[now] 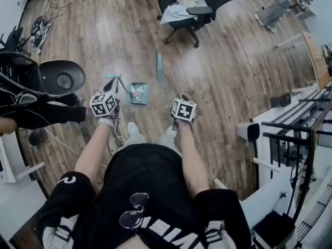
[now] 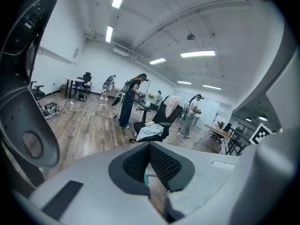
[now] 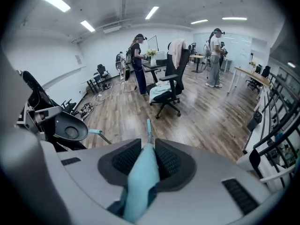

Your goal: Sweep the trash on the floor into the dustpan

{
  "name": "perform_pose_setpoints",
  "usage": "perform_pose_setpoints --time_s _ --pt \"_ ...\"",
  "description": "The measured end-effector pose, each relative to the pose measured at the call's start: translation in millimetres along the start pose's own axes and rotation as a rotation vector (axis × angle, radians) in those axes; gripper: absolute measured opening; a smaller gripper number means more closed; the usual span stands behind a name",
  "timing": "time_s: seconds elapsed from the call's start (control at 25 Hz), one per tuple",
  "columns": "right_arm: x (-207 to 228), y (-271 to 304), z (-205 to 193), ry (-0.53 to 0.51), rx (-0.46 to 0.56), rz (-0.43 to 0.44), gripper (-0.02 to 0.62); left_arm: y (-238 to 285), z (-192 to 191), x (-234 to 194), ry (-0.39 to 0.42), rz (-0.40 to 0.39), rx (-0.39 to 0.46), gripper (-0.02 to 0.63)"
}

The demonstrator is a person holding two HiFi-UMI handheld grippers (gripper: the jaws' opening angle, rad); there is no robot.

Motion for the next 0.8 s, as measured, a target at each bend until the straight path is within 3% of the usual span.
perform_pose_setpoints --time_s 0.36,0.56,0.8 --pt "60 -27 16 0.040 0.035 0.009 0.084 23 16 87 0.087 -0.082 0.015 -0.002" --pt "80 -30 13 0.094 0.023 0.041 0.084 34 11 116 0.097 -0.094 0.004 -0.002" --pt "111 -32 10 0.088 0.024 0.012 0.084 44 1 139 0.106 -0.103 -0.017 -0.002"
Point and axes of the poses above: the fingertips, and each gripper's own axes: y forward along the fingers, x to its right, z out of its top, the point moved 2 cm from there along -y, backward along the fingers, and after that the axes turned 1 degree about x, right-handed, at the moved point
